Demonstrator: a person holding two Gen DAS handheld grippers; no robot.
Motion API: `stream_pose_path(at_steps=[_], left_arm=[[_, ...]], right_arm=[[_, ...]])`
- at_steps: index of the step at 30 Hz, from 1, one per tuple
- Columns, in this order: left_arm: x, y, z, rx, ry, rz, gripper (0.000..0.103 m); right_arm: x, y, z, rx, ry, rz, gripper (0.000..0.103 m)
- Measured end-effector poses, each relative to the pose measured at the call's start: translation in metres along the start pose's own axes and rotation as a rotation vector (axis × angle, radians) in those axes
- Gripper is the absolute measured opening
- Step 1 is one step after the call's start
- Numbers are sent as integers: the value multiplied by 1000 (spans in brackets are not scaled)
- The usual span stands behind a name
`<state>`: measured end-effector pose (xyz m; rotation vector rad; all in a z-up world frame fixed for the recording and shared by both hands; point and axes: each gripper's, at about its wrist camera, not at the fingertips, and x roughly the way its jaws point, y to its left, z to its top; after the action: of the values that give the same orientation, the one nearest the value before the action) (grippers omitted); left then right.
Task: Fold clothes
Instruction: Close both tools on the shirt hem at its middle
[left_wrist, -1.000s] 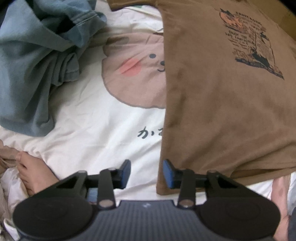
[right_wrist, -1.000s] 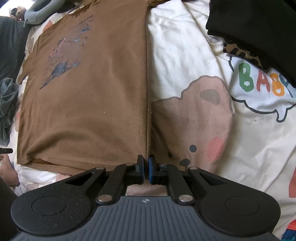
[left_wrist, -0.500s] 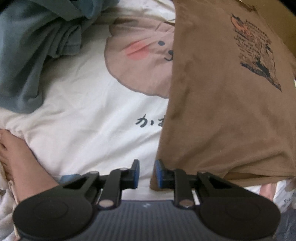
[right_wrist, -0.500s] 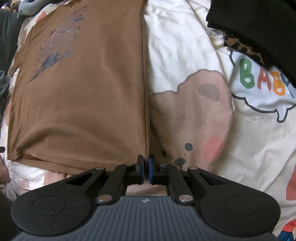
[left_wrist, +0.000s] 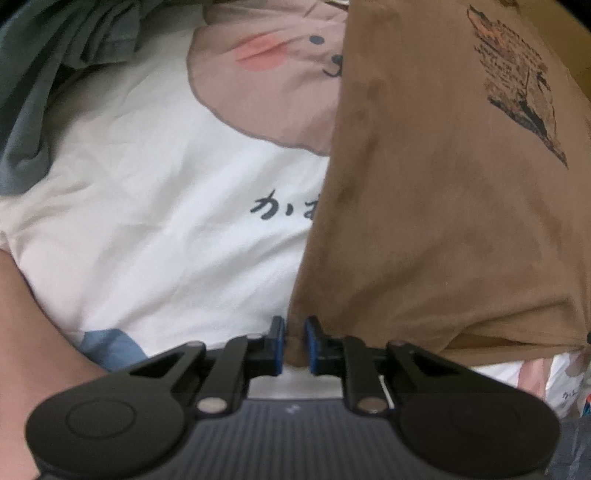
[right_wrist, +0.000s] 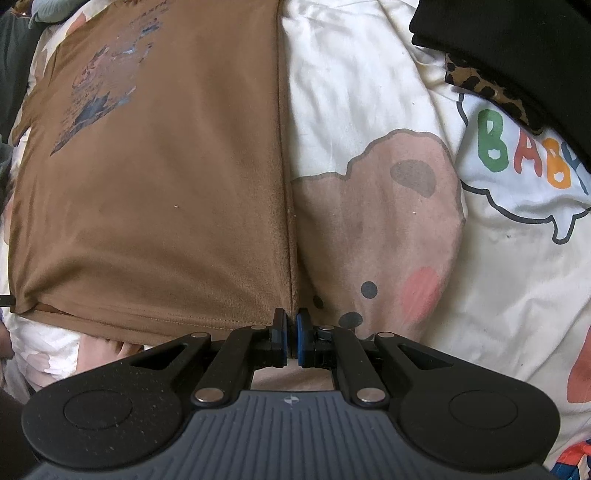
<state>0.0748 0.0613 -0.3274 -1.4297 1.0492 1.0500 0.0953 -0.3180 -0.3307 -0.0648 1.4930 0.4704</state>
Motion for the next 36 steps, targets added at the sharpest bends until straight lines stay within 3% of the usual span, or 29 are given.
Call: stream_pose_path(at_steps=[9, 15, 19, 21, 22, 23, 33, 36], left_arm=[[2, -12, -3, 23, -13, 35, 18], [2, -16, -3, 3, -23, 47, 19], [3, -19, -3, -9, -30, 56, 7], [2, -20, -2, -3, -28, 58, 5], [1, -20, -2, 0, -26, 59, 5], [1, -21, -2, 3, -25, 60, 5], [-5, -24, 0, 37, -10, 71, 5], [-6, -25, 1, 40, -9, 69, 16]], right_arm=[[7, -5, -6, 35, -4, 32, 7], [15, -15, -13, 81, -21, 90, 22], [18, -19, -14, 87, -38, 124, 22], [19, -20, -14, 85, -38, 136, 20], [19, -20, -13, 83, -37, 141, 15], [19, -19, -12, 77, -33, 145, 3], [7, -23, -2, 5, -12, 132, 2], [12, -17, 1, -26, 4, 96, 2]])
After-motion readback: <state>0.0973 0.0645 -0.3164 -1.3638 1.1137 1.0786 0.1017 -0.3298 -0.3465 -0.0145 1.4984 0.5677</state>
